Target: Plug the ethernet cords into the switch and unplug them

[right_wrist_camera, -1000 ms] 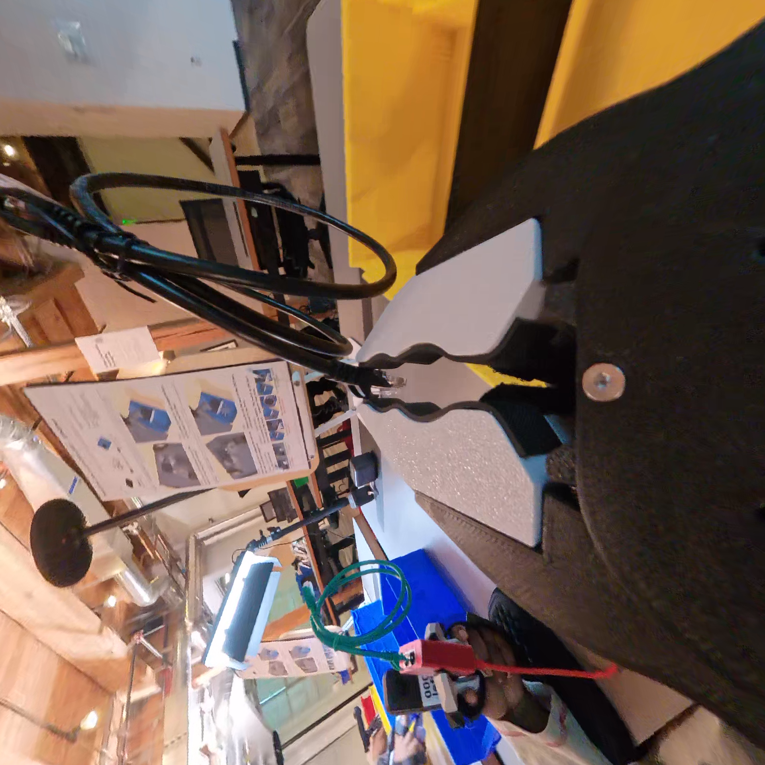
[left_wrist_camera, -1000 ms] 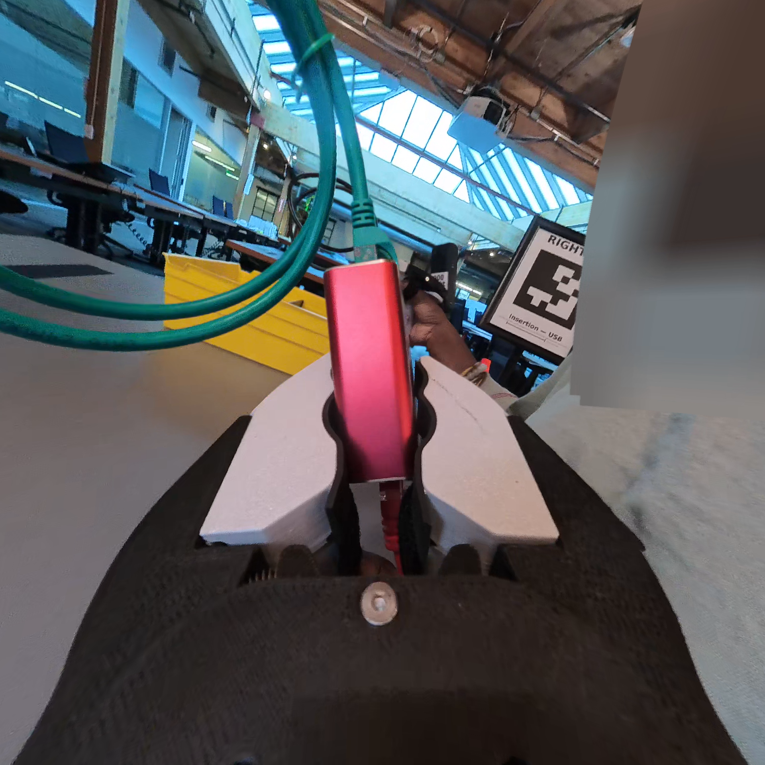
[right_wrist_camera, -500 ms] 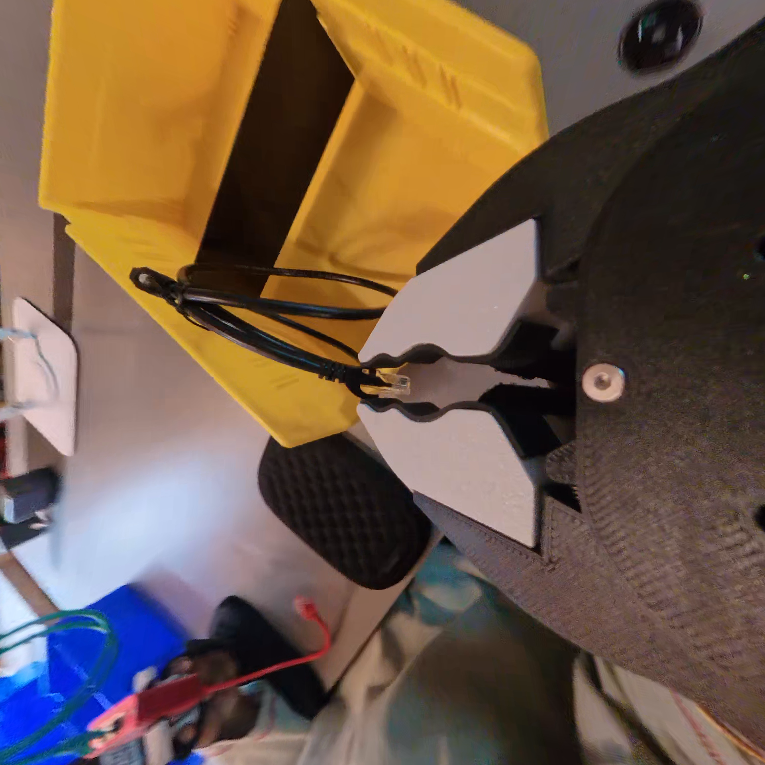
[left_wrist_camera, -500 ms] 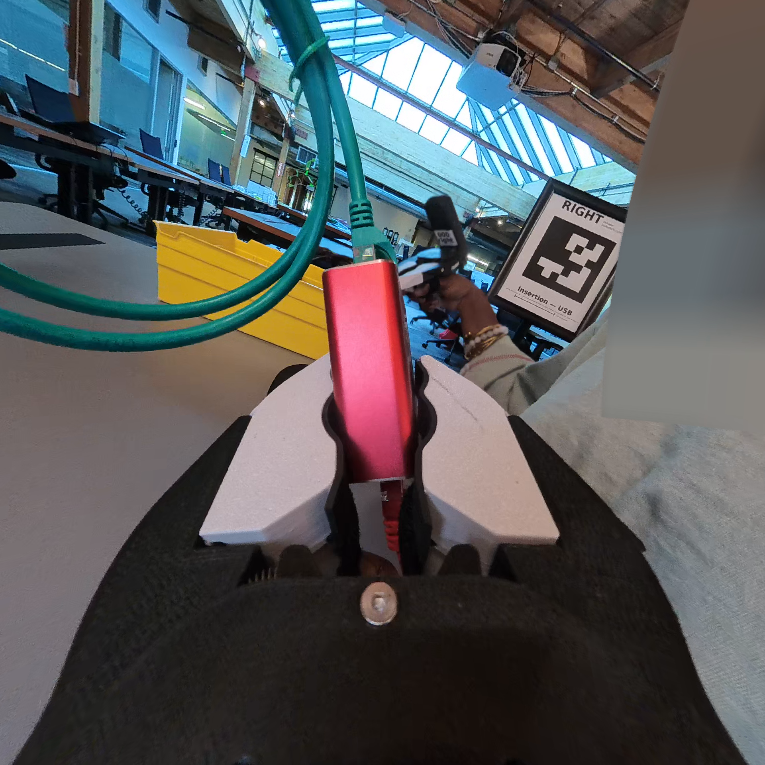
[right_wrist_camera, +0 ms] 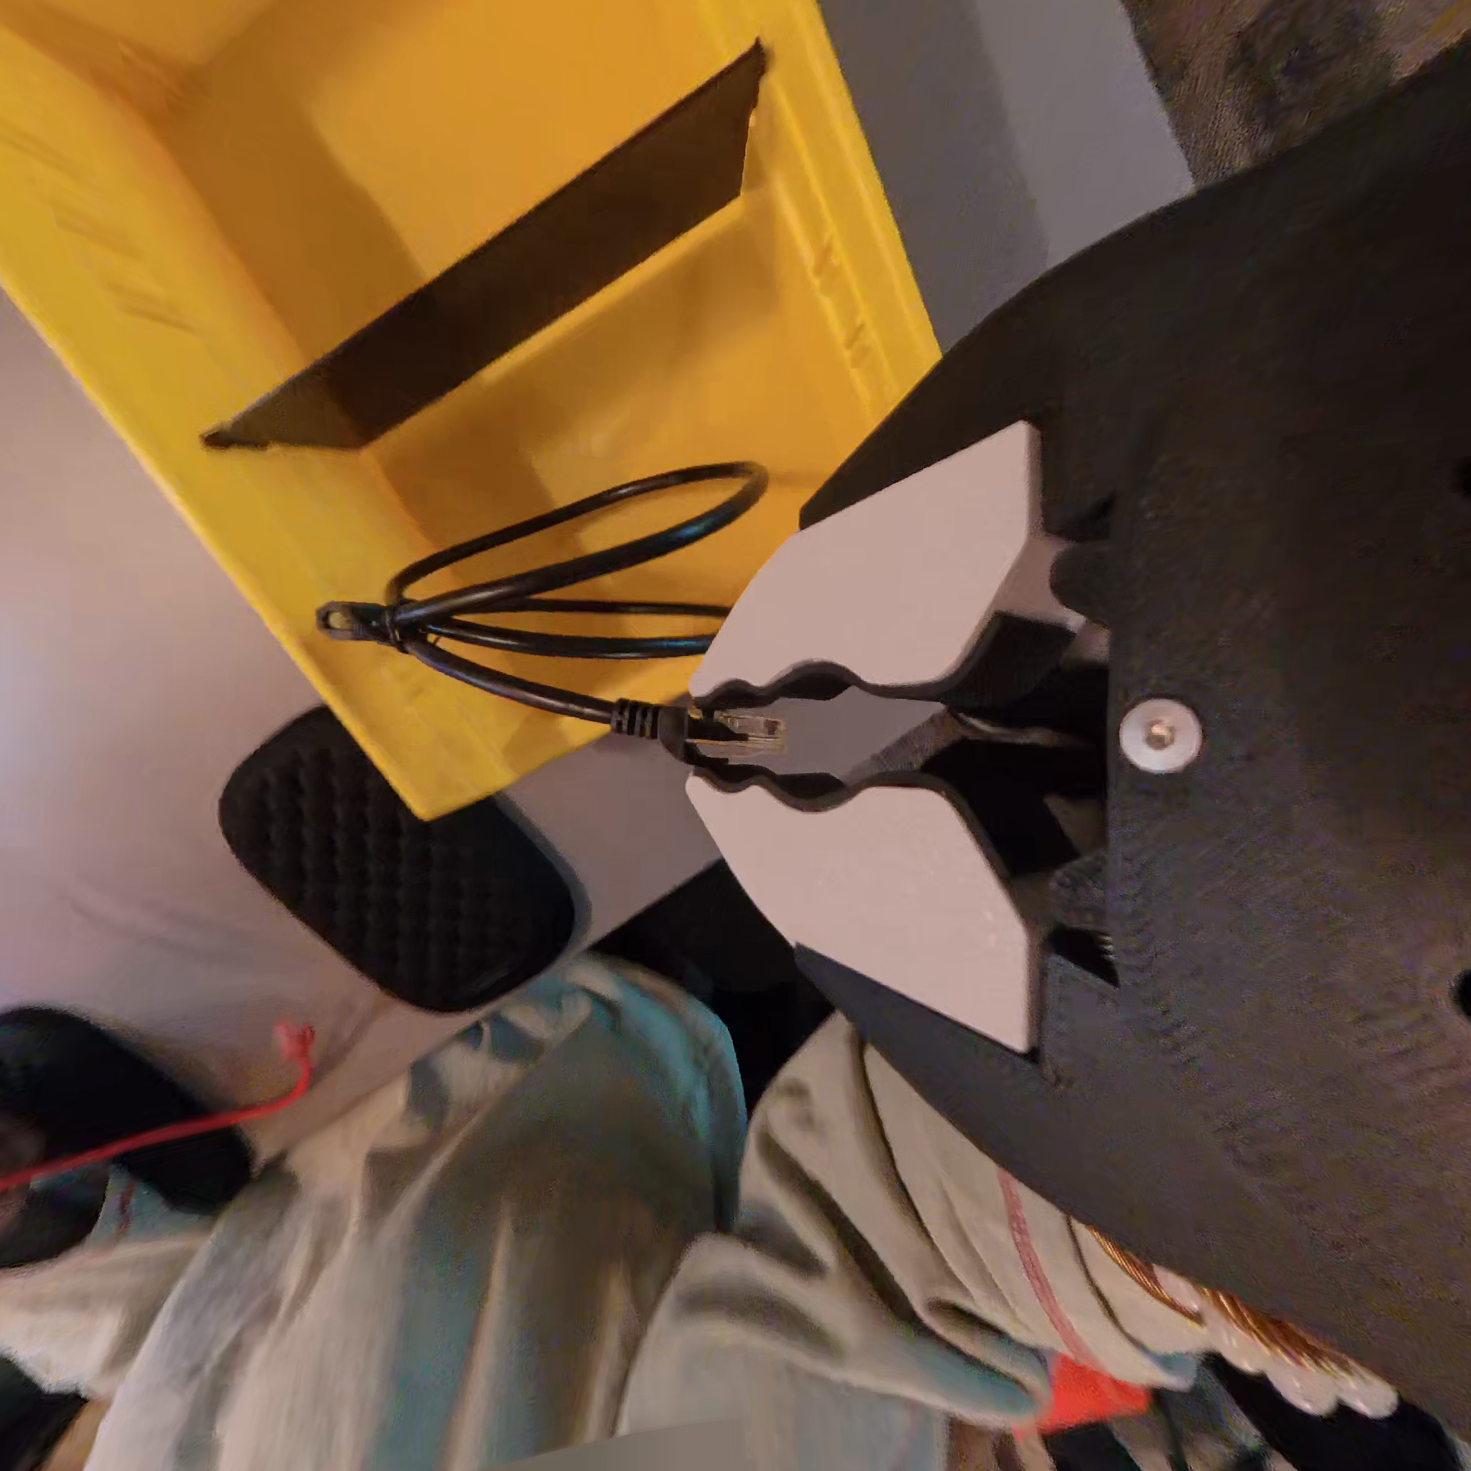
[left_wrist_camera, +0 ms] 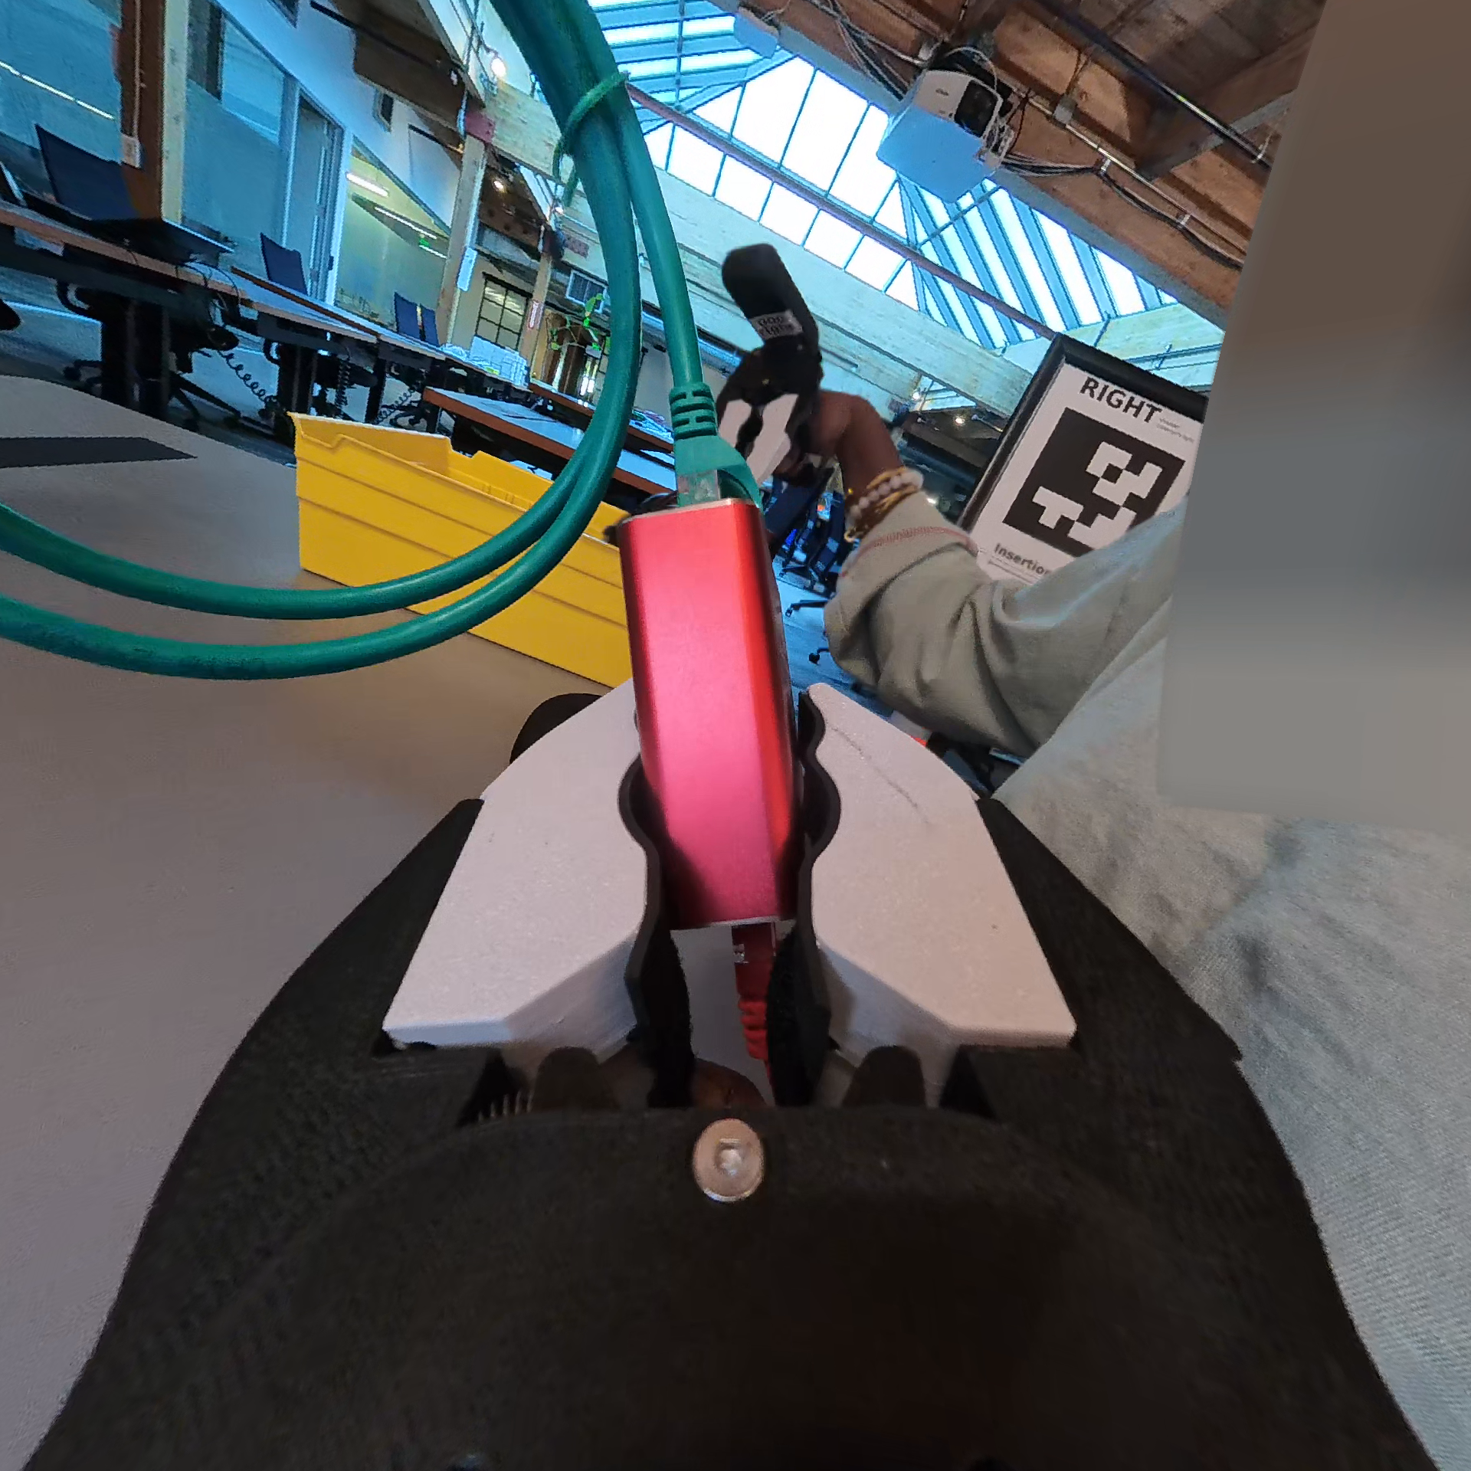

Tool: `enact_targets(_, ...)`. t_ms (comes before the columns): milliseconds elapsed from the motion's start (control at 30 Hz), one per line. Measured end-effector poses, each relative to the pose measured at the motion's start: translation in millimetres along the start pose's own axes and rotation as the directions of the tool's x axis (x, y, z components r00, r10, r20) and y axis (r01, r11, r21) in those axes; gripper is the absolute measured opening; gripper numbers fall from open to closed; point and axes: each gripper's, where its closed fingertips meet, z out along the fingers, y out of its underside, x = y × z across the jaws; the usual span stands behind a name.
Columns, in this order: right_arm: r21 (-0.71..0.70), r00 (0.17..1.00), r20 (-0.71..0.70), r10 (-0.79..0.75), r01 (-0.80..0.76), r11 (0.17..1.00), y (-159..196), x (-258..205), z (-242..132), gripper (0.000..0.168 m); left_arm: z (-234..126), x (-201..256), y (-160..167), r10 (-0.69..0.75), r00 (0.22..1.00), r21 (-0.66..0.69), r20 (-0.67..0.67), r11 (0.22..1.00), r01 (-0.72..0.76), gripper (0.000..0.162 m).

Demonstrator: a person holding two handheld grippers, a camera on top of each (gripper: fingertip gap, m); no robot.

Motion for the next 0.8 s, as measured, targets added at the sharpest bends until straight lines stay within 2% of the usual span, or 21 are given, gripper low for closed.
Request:
enact_targets(67, -0.051, 0.997, 0.070, 0.036, -0.032, 0.998, -1.1, -1.2, -4.7, 0.013, -0.1, -0.5, 0.1, -0.005, 1.000, 0.000, 0.000, 1.000, 0.005, 0.031)
enact_targets(133, -0.126, 0.991, 0.066, 0.115, -0.106, 0.986, 1.3, 13.2, -5.0, 0.013, 0.2, -0.5, 0.2, -0.008, 1.000, -0.001, -0.002, 1.000, 0.008, 0.031)
enact_targets(233, -0.165, 0.982, -0.063, 0.178, -0.186, 0.969, -0.8, 54.8, 1.8, 0.014, 0.0, -1.1, 0.7, -0.012, 1.000, -0.002, -0.001, 1.000, 0.012, 0.032)
enact_targets(333, -0.175, 0.971, -0.177, 0.159, -0.190, 0.966, -2.0, 84.7, 13.5, 0.018, -0.6, -1.9, 0.6, -0.016, 1.000, -0.001, 0.001, 1.000, 0.016, 0.032)
enact_targets(433, -0.186, 0.952, -0.282, 0.119, -0.176, 0.967, -0.4, 105.4, 24.7, 0.031, -0.6, -2.2, 0.7, -0.021, 1.000, 0.000, -0.001, 1.000, 0.021, 0.031)
enact_targets(500, -0.194, 0.929, -0.362, 0.083, -0.162, 0.968, 1.7, 116.4, 27.6, 0.056, -0.5, -2.0, 0.9, -0.022, 1.000, -0.001, -0.004, 1.000, 0.022, 0.031)
enact_targets(567, -0.195, 0.895, -0.446, 0.020, -0.118, 0.974, 0.3, 124.1, 24.9, 0.074, -0.3, -1.8, 1.2, -0.022, 1.000, -0.003, -0.005, 1.000, 0.022, 0.031)
enact_targets(667, -0.147, 0.807, -0.571, -0.149, 0.078, 0.986, -22.7, 130.0, 20.4, 0.083, 0.5, -0.5, 2.2, -0.018, 1.000, -0.011, -0.008, 1.000, 0.017, 0.032)
enact_targets(800, -0.227, 0.662, -0.637, -0.394, 0.327, 0.917, -39.3, 126.8, 33.4, 0.071, 1.2, 0.3, 3.5, -0.014, 1.000, -0.019, -0.010, 1.000, 0.013, 0.032)
